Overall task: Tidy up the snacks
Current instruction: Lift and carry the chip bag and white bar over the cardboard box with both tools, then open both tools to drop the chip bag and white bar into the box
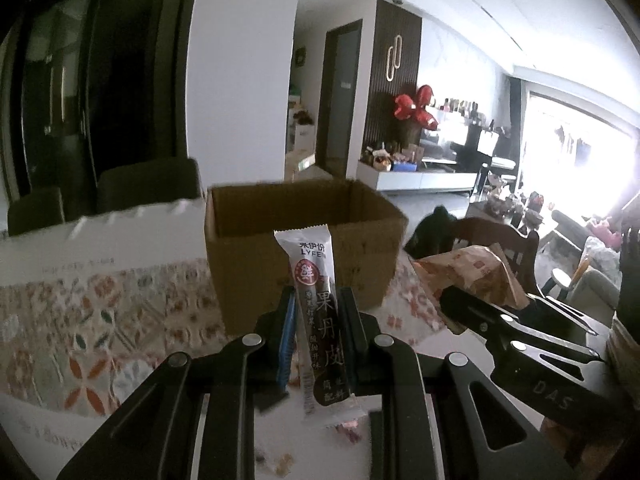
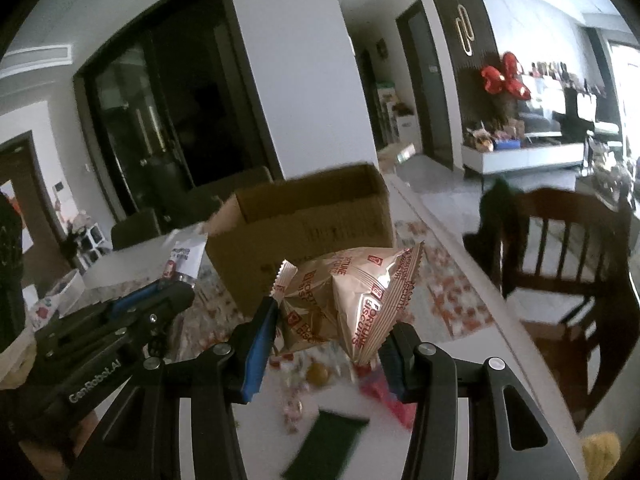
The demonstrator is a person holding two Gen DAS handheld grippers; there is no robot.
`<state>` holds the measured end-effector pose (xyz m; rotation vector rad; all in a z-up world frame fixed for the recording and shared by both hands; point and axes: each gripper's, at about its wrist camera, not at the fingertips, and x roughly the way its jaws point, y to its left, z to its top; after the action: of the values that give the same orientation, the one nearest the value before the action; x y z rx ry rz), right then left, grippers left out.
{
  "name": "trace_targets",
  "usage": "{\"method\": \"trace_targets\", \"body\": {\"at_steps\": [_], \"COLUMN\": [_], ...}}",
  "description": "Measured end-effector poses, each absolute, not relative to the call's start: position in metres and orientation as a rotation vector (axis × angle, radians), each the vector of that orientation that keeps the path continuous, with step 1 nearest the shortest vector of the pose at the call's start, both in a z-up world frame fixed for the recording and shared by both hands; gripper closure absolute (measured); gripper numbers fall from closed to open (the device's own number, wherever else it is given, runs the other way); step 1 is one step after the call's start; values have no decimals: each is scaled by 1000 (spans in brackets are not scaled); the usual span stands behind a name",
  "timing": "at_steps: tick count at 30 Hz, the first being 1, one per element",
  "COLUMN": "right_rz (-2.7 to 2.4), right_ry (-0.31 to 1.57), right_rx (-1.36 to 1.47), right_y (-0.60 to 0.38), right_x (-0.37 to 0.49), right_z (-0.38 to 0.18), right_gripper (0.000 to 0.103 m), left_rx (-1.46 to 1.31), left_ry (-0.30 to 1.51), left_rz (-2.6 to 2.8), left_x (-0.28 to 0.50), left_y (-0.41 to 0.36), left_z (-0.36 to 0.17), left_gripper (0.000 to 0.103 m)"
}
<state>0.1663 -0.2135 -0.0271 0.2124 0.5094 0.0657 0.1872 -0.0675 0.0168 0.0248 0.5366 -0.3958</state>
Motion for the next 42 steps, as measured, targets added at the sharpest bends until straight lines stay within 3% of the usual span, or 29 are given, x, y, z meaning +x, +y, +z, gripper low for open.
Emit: {"method": "trace_targets", "body": {"at_steps": [14, 35, 38, 39, 41, 42], "right_rz": [164, 176, 152, 148, 128, 116], "right_ry": [481, 623, 636, 644, 657, 655], "right_rx": [186, 139, 128, 129, 130, 129], "right_y": [-218, -219, -219, -219, -220, -220], "right_x": [247, 342, 348, 349, 350, 350], "right_z": [15, 10, 8, 7, 5, 4], "right_gripper": [54, 54, 53, 52, 40, 39], "left_rx": [76, 63, 73, 71, 75, 86], "left_ry": [465, 685, 687, 685, 668, 655], "left_rz": [-369, -418, -407, -403, -383, -368], "left_x": [247, 358, 364, 364, 361, 358], "left_y": [-71, -91, -89, -88, -86, -86], "left_z": [59, 47, 45, 45, 48, 49], "left_gripper": [82, 81, 68, 56, 53, 52]}}
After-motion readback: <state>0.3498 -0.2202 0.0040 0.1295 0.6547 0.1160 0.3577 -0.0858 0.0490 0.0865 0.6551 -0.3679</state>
